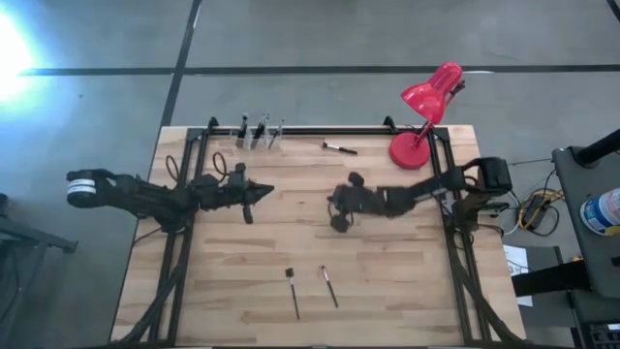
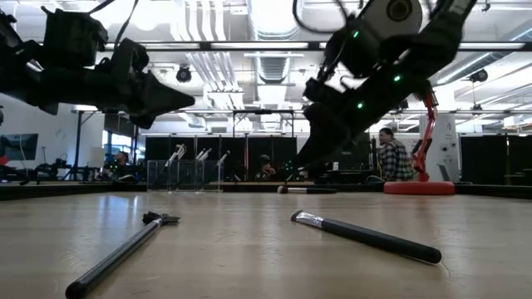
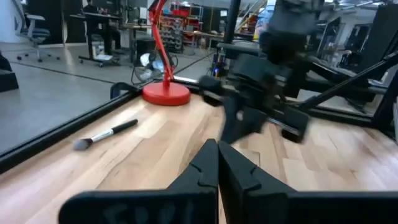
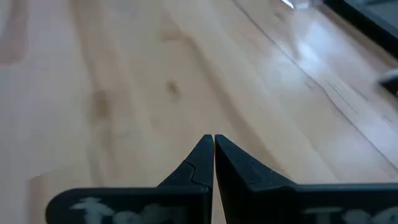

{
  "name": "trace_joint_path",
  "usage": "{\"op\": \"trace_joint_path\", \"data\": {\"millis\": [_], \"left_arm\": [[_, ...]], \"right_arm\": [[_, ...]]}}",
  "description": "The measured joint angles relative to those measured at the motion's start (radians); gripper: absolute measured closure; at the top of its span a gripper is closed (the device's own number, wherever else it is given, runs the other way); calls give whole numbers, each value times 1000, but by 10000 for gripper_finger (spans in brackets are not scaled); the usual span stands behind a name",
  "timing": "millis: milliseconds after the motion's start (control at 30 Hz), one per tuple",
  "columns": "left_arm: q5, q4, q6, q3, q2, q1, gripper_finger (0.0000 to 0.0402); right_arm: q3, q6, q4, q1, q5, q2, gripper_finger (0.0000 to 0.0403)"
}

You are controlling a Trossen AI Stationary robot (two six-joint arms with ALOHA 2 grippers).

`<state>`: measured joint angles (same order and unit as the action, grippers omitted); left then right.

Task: Put items in baskets/containers
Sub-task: Put the black eyeshadow brush into the transparent organizer

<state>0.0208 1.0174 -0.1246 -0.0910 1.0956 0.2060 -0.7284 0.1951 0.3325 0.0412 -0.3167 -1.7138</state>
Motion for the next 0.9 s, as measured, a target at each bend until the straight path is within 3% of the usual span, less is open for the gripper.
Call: {"op": "trace_joint_path", "data": {"millis": [67,167,467,733,900], "left_arm": [[-1,0,-1,6,2,0,401],[-1,-6,-1,18,2,0,401],[-1,-11,-7,32,4,1,401],[-1,-13,-9,32,4,1,401],[-1,-17,-10,32,4,1,401]], "right_arm": [[-2,15,0,55,73,0,394],[-10,42,-4,46,107,0,394],[-88,431,-236,-240,100,-1,384],[-251,700,-558,-408,-8,-14,303],[-390,773,-713,-430,16,-85,257]]}}
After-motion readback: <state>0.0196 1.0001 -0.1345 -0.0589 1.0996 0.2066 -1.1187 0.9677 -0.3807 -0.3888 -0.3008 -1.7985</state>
